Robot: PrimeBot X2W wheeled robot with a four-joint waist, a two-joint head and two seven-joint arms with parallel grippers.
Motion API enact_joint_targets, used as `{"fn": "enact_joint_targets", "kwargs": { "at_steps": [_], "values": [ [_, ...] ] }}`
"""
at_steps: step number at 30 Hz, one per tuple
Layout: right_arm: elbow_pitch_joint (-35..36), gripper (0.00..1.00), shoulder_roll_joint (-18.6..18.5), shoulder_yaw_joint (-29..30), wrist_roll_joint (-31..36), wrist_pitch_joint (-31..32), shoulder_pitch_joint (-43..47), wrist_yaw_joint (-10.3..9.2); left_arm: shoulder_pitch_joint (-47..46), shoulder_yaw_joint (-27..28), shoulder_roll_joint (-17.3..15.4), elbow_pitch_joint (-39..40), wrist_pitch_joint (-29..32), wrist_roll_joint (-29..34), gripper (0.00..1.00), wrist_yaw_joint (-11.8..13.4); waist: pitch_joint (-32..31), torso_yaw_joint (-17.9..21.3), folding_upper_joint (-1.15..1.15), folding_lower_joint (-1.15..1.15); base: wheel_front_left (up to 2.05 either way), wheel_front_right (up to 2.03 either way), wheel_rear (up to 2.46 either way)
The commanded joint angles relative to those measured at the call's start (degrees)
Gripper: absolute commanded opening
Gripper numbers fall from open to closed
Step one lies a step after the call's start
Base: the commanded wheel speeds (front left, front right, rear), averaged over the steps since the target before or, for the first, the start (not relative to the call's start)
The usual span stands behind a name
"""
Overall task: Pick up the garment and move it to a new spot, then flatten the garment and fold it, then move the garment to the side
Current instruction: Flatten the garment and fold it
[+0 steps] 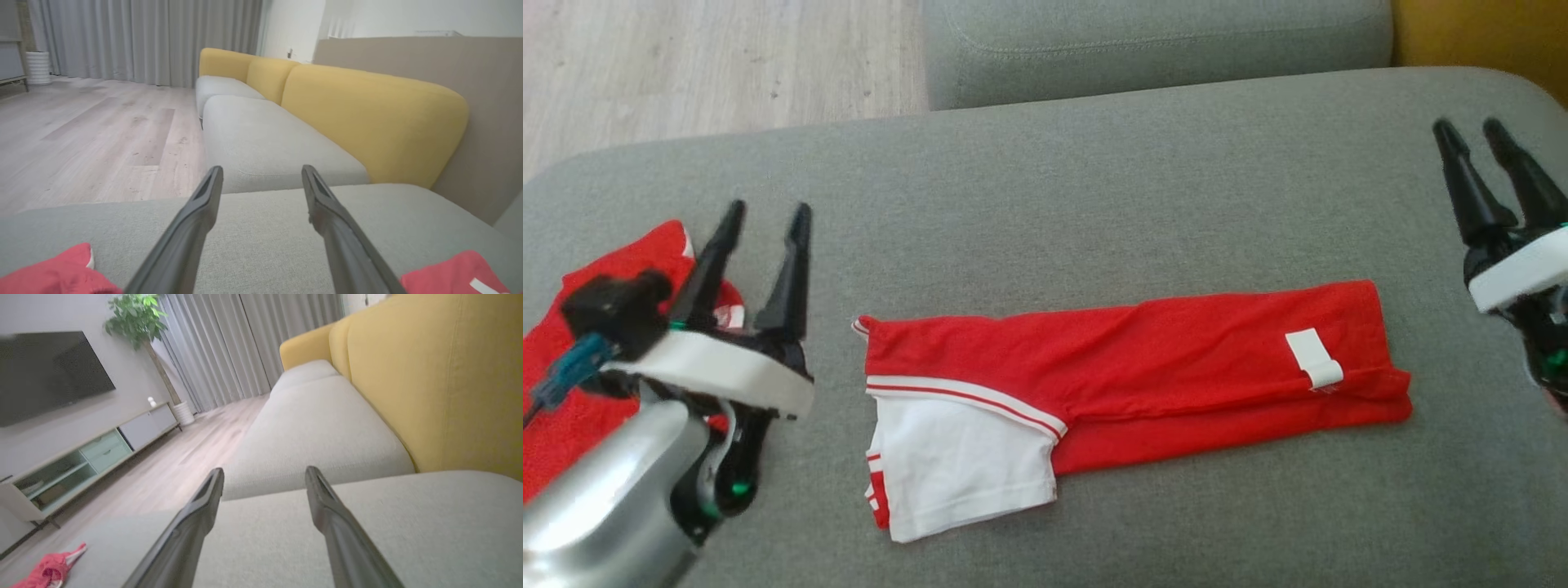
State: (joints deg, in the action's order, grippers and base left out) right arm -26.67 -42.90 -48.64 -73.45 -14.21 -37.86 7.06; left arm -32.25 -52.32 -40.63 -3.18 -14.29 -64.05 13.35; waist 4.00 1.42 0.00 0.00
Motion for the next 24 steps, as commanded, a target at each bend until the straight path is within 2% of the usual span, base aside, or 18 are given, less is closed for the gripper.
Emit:
{"fn": "enact_joint_targets", "kwargs": {
  "at_steps": [1, 3, 5, 6, 8, 10, 11, 13, 19, 21, 24],
  "values": [
    [0.71, 1.00, 0.84, 4.72, 3.88, -0.73, 2.36, 0.43, -0.40, 6.59, -0.45, 1.47, -0.62, 1.53, 1.00, 1.06, -0.21, -0.13, 0.00, 0.00, 0.00, 0.00, 0.00],
    [0.43, 1.00, 4.43, 12.14, 10.72, -0.75, 6.47, 0.43, 3.95, 13.42, 3.39, 2.77, -0.67, 5.46, 1.00, 1.73, -0.33, -0.55, 0.00, 0.00, 0.00, 0.00, 0.00],
    [0.63, 1.00, 8.44, 19.78, 17.47, -0.76, 11.25, 0.43, 9.00, 18.19, 7.16, 3.37, -0.68, 10.28, 1.00, 1.39, -0.53, -0.95, 0.00, 0.00, 0.00, 0.00, 0.00],
    [1.58, 1.00, 12.42, 26.56, 24.22, -0.77, 16.08, 0.43, 13.66, 22.43, 11.08, 3.65, -0.69, 15.14, 1.00, 0.33, -0.71, -1.30, 0.00, 0.00, 0.00, 0.00, 0.00],
    [2.99, 1.00, 16.11, 31.80, 30.89, -0.77, 20.46, 0.43, 17.75, 26.35, 15.06, 3.93, -0.69, 20.55, 1.00, -1.16, -0.91, -1.60, 0.00, 0.00, 0.00, 0.00, 0.00],
    [4.12, 1.00, 19.55, 36.42, 36.69, -0.78, 24.00, 0.43, 20.92, 29.06, 17.90, 4.65, -0.70, 29.21, 1.00, -3.43, -0.99, -1.77, 0.00, 0.00, 0.00, 0.00, 0.00],
    [4.95, 1.00, 21.02, 38.44, 39.75, -0.78, 25.47, 0.43, 22.65, 30.68, 19.95, 4.83, -0.70, 32.70, 1.00, -3.77, -1.06, -1.91, 0.00, 0.00, 0.00, 0.00, 0.00],
    [6.93, 1.00, 24.18, 42.55, 44.69, -0.78, 28.18, 0.43, 26.04, 34.48, 24.88, 5.54, -0.70, 36.57, 1.00, -5.55, -1.11, -2.20, 0.00, 0.00, 0.00, 0.00, 0.00],
    [10.33, 1.00, 30.18, 47.37, 54.08, -0.78, 33.66, 0.43, 31.60, 40.88, 32.44, 2.81, -0.70, 46.00, 1.00, -13.20, -0.79, -2.89, 0.00, 0.00, 0.00, 0.00, 0.00],
    [10.58, 1.00, 31.17, 48.41, 56.08, -0.78, 34.10, 0.43, 32.05, 42.37, 33.80, 1.79, -0.70, 48.27, 1.00, -15.51, -0.61, -2.97, 0.00, 0.00, 0.00, 0.00, 0.00],
    [10.46, 1.00, 32.15, 49.97, 59.76, -0.78, 34.25, 0.43, 32.06, 44.14, 35.33, 0.93, -0.71, 50.81, 1.00, -17.56, -0.37, -3.18, 0.00, 0.00, 0.00, 0.00, 0.00]
  ]
}}
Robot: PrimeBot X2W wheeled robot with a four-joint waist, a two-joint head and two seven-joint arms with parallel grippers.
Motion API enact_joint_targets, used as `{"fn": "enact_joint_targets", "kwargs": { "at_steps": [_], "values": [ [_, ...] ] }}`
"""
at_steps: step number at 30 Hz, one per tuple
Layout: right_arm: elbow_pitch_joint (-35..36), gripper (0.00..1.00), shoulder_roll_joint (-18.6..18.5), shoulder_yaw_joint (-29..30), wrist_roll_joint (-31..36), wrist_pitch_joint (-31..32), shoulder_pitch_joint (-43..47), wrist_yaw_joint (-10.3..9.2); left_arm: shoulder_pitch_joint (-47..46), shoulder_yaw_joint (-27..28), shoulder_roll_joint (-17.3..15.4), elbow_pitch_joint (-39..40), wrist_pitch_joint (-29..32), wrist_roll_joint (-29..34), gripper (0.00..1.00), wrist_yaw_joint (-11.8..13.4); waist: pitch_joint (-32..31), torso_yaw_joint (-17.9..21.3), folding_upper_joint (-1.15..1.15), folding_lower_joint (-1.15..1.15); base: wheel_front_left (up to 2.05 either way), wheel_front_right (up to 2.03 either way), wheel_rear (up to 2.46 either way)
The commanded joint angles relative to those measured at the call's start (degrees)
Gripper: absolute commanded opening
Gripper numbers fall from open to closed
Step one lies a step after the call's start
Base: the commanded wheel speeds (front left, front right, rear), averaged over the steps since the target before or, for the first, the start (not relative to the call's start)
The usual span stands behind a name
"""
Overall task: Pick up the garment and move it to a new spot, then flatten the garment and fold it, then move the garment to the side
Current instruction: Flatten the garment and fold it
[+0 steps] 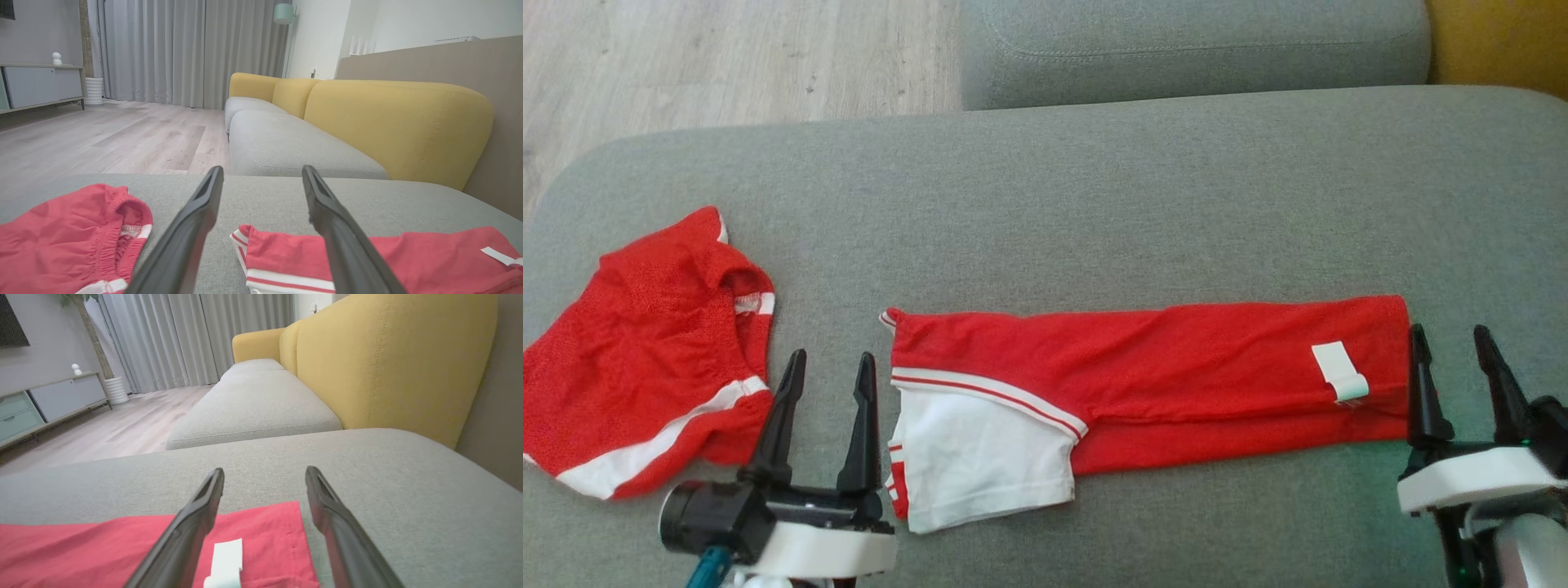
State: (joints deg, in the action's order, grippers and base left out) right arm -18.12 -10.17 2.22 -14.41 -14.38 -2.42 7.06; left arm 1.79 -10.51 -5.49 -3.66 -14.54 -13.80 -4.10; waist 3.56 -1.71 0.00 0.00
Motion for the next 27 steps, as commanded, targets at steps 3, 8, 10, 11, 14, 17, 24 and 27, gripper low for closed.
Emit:
{"fn": "enact_joint_targets", "kwargs": {
  "at_steps": [3, 8, 10, 11, 14, 17, 24, 27],
  "values": [
    [1.71, 1.00, 0.18, -0.72, 2.87, -0.62, -1.34, 0.43, -2.35, 3.16, 1.05, 0.66, -0.45, 2.31, 1.00, -1.43, 0.44, -0.21, 0.00, 0.00, 0.00, 0.00, 0.00],
    [1.44, 1.00, 0.86, -0.24, 3.77, -0.62, -2.02, 0.43, -3.06, 3.87, 1.78, -0.04, -0.45, 3.22, 1.00, -2.45, 1.26, -0.26, 0.00, 0.00, 0.00, 0.00, 0.00],
    [0.79, 1.00, 1.19, 0.33, 3.83, -0.62, -2.49, 0.43, -3.36, 3.99, 2.01, -0.33, -0.45, 3.45, 1.00, -2.75, 1.61, -0.30, 0.00, 0.00, 0.00, 0.00, 0.00],
    [0.27, 1.00, 1.33, 0.53, 3.97, -0.62, -2.71, 0.43, -3.48, 3.96, 2.09, -0.46, -0.45, 3.56, 1.00, -2.87, 1.83, -0.32, 0.00, 0.00, 0.00, 0.00, 0.00],
    [-2.57, 1.00, 1.97, 2.64, 4.70, -0.62, -3.60, 0.43, -3.85, 3.82, 2.28, -0.85, -0.45, 3.72, 1.00, -3.11, 2.45, -0.40, 0.00, 0.00, 0.00, 0.00, 0.00],
    [-7.03, 1.00, 3.13, 5.33, 4.73, -0.62, -5.15, 0.43, -4.13, 3.56, 2.41, -1.12, -0.46, 3.78, 1.00, -3.24, 2.94, -0.53, 0.00, 0.00, 0.00, 0.00, 0.00],
    [-18.17, 1.00, 5.05, 9.78, 2.20, 2.85, -9.83, 0.43, -4.78, 2.74, 2.54, -1.77, -0.46, 3.53, 1.00, -3.35, 4.03, -0.80, 0.00, 0.00, 0.00, 0.00, 0.00],
    [-21.51, 1.00, 5.71, 9.75, 1.01, 5.08, -11.32, 0.43, -5.18, 2.41, 2.56, -2.31, -0.46, 3.38, 1.00, -3.36, 4.44, -1.00, 0.00, 0.00, 0.00, 0.00, 0.00]
  ]
}}
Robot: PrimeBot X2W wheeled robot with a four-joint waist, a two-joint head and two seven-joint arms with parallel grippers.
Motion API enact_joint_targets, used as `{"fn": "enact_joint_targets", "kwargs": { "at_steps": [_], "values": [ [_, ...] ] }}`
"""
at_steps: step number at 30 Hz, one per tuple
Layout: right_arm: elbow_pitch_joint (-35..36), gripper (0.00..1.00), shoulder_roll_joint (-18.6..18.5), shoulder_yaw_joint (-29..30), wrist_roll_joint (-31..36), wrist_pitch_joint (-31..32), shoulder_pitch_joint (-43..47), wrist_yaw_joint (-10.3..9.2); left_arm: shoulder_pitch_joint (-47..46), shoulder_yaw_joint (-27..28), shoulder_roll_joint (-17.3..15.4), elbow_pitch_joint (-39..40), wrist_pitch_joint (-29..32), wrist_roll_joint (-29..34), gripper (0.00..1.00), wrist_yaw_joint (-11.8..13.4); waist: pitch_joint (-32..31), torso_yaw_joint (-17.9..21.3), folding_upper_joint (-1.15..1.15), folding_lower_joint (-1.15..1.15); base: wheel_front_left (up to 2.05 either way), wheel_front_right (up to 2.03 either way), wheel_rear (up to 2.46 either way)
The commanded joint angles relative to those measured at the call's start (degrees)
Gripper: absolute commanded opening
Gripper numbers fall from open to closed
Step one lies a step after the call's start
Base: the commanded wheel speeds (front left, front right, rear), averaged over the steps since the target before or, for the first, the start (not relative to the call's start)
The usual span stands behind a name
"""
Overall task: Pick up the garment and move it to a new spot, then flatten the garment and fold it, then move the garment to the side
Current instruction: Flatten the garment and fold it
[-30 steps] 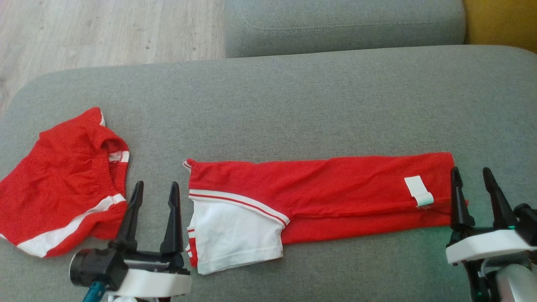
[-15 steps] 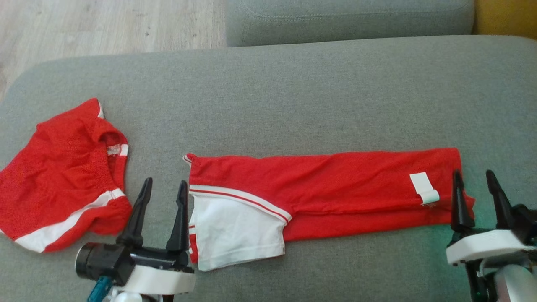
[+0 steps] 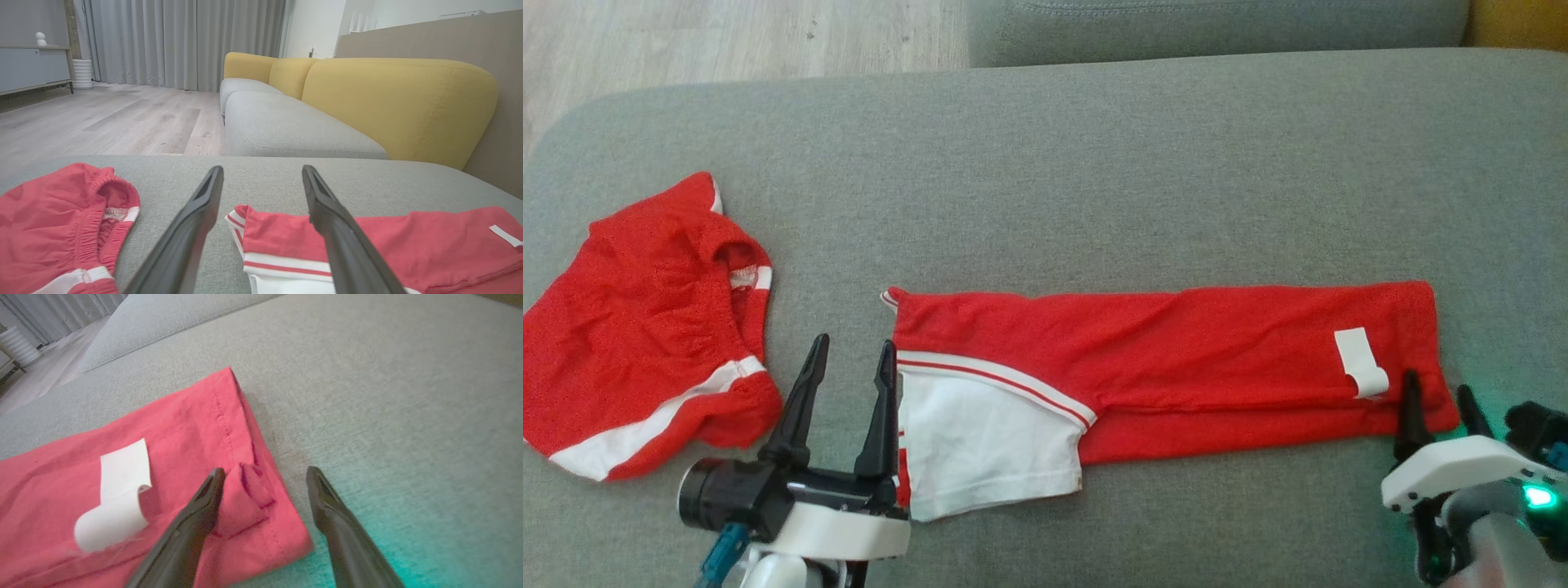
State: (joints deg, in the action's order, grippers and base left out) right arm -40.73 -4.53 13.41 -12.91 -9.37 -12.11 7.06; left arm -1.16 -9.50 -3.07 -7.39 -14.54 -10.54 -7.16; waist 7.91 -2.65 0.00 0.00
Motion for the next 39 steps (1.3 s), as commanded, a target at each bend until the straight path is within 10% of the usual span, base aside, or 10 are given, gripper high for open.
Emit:
{"fn": "enact_joint_targets", "kwargs": {
  "at_steps": [1, 7, 8, 9, 25, 39],
  "values": [
    [0.22, 1.00, 0.24, -1.54, -0.93, 0.64, -2.00, 0.43, -2.34, 1.44, 0.15, 1.34, -0.46, 0.05, 1.00, -0.31, 0.19, -0.10, 0.00, 0.00, 0.00, 0.00, 0.00],
    [-3.24, 1.00, 0.44, -3.49, -1.96, 2.18, -2.81, 0.43, -2.60, 1.38, 0.17, 1.03, -0.46, -0.18, 1.00, -0.32, 0.21, -0.22, 0.00, 0.00, 0.00, 0.00, 0.00],
    [-3.50, 0.36, 0.38, -3.80, -2.19, 2.14, -2.86, 0.43, -2.54, 1.46, 0.17, 1.01, -0.46, -0.21, 1.00, -0.32, 0.14, -0.16, 0.00, 0.00, 0.00, 0.00, 0.00],
    [-3.59, 0.00, 0.16, -4.12, -2.31, 1.91, -2.85, 0.43, -2.48, 1.54, 0.17, 0.99, -0.46, -0.23, 1.00, -0.32, 0.04, -0.12, 0.00, 0.00, 0.00, 0.00, 0.00],
    [-2.45, 0.00, -8.83, 10.16, 2.43, -2.94, -5.66, 0.43, -1.84, 1.99, 0.19, 1.35, -0.46, -1.34, 1.00, -0.33, -0.78, 1.36, 0.00, 0.00, 0.00, 0.00, 0.00],
    [14.69, 0.00, 0.48, -1.79, 2.12, 3.87, -4.72, 0.43, -1.39, 1.91, 0.19, 1.74, -0.46, -2.61, 1.00, -0.33, -3.68, 1.07, 0.00, 0.00, 0.00, 0.00, 0.00]
  ]
}}
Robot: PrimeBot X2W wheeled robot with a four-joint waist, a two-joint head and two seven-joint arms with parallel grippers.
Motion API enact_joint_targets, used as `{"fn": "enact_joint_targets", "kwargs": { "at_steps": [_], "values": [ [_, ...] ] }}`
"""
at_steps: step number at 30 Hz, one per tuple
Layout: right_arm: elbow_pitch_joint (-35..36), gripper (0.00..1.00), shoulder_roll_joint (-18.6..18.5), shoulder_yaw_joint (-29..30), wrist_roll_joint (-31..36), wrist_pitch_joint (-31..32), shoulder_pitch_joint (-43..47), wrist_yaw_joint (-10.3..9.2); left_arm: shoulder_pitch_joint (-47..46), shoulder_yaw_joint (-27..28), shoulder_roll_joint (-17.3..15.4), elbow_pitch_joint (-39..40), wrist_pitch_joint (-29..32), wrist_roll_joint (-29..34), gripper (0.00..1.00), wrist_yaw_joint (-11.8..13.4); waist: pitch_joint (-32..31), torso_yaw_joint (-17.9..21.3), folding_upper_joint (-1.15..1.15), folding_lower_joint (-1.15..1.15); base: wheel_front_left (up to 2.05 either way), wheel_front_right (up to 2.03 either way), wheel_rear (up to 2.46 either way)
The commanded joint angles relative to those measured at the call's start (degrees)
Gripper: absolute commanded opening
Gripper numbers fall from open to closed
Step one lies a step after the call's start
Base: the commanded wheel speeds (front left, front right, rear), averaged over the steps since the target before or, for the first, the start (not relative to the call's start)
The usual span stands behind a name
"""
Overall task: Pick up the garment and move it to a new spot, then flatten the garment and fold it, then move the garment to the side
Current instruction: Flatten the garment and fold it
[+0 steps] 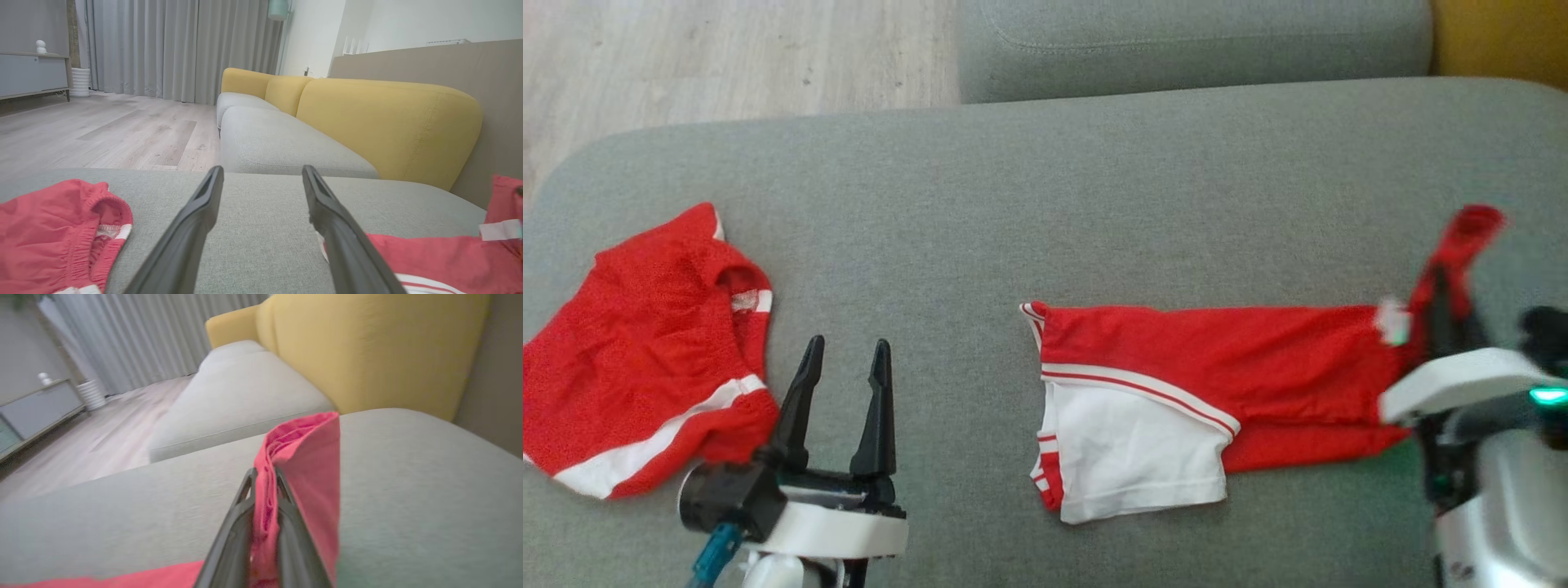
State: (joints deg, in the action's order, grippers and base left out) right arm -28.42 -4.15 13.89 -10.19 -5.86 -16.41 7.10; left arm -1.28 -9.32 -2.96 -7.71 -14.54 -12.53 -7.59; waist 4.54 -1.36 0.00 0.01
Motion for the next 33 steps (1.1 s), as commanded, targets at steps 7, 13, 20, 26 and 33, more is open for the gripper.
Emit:
{"fn": "enact_joint_targets", "kwargs": {
  "at_steps": [7, 13, 20, 26, 33],
  "values": [
    [11.02, 0.00, 1.23, -19.10, -9.57, 5.88, 4.02, 0.39, -1.70, 0.00, 0.08, 1.51, -0.46, -1.34, 1.00, 0.10, -1.48, -2.95, 0.00, -0.01, 0.00, 0.00, 0.00],
    [11.58, 0.00, 1.26, -29.97, -15.37, 5.48, 5.74, 0.39, -1.45, -0.76, 0.08, 1.12, -0.46, -1.58, 1.00, 0.10, -1.94, -7.06, 0.00, -0.01, 0.00, 0.00, 0.00],
    [9.48, 0.00, 1.26, -34.58, -18.17, 3.72, 6.18, 0.39, -1.19, -1.12, 0.08, 1.02, -0.46, -1.72, 1.00, 0.10, -1.47, -10.44, 0.00, -0.01, 0.00, 0.00, 0.00],
    [7.54, 0.00, 1.26, -38.93, -18.95, 3.55, 7.24, 0.39, -0.66, 0.04, 0.08, 0.86, -0.46, -1.64, 1.00, 0.10, -2.00, -11.80, 0.00, -0.01, 0.00, 0.00, 0.00],
    [5.92, 1.00, 1.27, -41.67, -19.51, 3.05, 8.41, 0.39, -0.12, 0.78, 0.08, 0.56, -0.46, -1.05, 1.00, 0.10, -3.09, -11.63, 0.00, -0.01, 0.00, 0.00, 0.00]
  ]
}}
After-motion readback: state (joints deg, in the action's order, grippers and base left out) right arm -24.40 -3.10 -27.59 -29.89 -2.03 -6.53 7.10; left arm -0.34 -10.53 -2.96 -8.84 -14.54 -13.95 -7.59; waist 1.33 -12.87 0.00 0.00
